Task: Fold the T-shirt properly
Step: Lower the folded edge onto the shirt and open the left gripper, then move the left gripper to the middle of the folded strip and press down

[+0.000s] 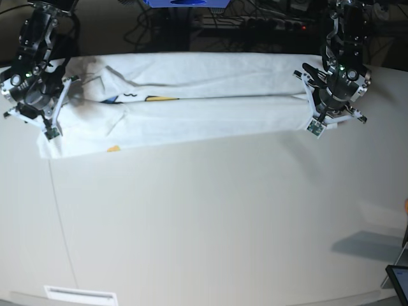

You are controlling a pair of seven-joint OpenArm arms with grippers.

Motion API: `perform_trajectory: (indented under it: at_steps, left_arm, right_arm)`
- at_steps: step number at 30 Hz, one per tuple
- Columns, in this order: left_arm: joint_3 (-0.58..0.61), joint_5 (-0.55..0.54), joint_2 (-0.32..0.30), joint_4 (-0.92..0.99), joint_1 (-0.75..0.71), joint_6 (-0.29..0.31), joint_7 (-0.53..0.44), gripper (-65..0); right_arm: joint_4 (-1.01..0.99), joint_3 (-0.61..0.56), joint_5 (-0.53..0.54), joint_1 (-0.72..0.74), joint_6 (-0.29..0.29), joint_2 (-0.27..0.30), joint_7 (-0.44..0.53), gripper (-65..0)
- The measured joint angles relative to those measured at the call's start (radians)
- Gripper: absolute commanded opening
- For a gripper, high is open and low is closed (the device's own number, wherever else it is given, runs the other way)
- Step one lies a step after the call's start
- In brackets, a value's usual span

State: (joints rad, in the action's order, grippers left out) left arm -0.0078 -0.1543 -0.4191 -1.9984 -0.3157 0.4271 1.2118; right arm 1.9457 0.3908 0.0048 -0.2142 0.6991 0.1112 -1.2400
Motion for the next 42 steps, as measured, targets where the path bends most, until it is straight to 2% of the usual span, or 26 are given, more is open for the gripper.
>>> perform_trajectory:
  at_steps: [5,7,11,13,15,18,21,23,25,27,28,30,32,36,40,42]
  left_arm:
    - [-0.027,0.000,0.006,0.000,0.000,0.000,0.000,-33.4]
    - [-0.030,0.000,0.006,0.000,0.000,0.000,0.000,-27.4]
    - [-0.030,-0.006,0.009,0.000,0.000,0.000,-0.003,-25.9]
    - [-0.039,-0.003,0.024,0.000,0.001,0.000,-0.049,-25.9]
    - [-0.093,-0.008,0.076,0.000,0.002,0.000,-0.111,-25.9]
    - [-0.185,0.001,0.169,-0.001,0.009,0.000,-0.146,-26.0]
    - [-0.212,0.001,0.223,-0.003,0.024,0.000,-0.175,-26.2]
    - [-0.210,0.000,0.258,-0.006,0.048,0.016,-0.208,-26.4]
    - [-0.217,-0.006,0.303,-0.012,0.061,0.075,-0.237,-26.5]
    - [-0.244,-0.063,0.342,-0.013,0.056,0.129,-0.269,-29.4]
    - [-0.271,-0.102,0.365,-0.013,0.052,0.146,-0.287,-34.1]
    - [-0.321,-0.180,0.393,-0.013,0.050,0.146,-0.322,-49.2]
    - [-0.356,-0.274,0.394,-0.013,0.049,0.139,-0.365,-65.0]
    - [-0.365,-0.384,0.388,-0.014,0.026,0.132,-0.448,-65.0]
    - [-0.363,-0.370,0.391,-0.013,-0.051,0.133,-0.526,-65.0]
    - [-0.357,-0.322,0.393,-0.012,-0.096,0.132,-0.585,-65.0]
  right_arm:
    - [0.000,0.000,0.000,0.000,0.000,0.000,0.000,-34.5]
    - [0.000,0.000,0.000,0.000,0.000,0.001,0.000,-34.5]
    - [0.000,0.000,0.000,0.001,0.000,0.001,0.001,-34.5]
    - [0.000,0.000,0.000,0.001,0.000,0.000,0.008,-34.5]
    - [0.000,0.000,0.000,0.003,0.000,0.000,0.008,-34.5]
    - [0.000,0.022,0.002,0.006,0.000,-0.001,0.013,-34.5]
    - [0.000,0.060,-0.005,0.006,0.000,-0.001,0.010,-34.5]
    - [0.000,0.071,-0.003,0.006,0.000,0.001,0.010,-34.5]
    - [0.000,0.085,0.001,0.006,0.000,-0.001,0.012,-34.5]
    - [0.000,0.100,0.000,0.006,0.000,-0.002,0.011,-34.5]
    - [0.000,0.109,0.000,0.006,0.000,-0.001,0.011,-34.5]
    - [0.000,0.137,0.001,0.011,0.001,-0.002,0.016,-34.8]
    - [0.000,0.180,0.000,0.021,0.000,-0.001,0.063,-34.8]
    - [0.000,0.238,-0.003,0.026,0.000,0.002,0.133,-34.8]
    - [0.000,0.278,-0.005,0.020,0.000,0.002,0.227,-35.3]
    - [0.000,0.275,-0.002,-0.010,0.000,0.001,0.317,-38.0]
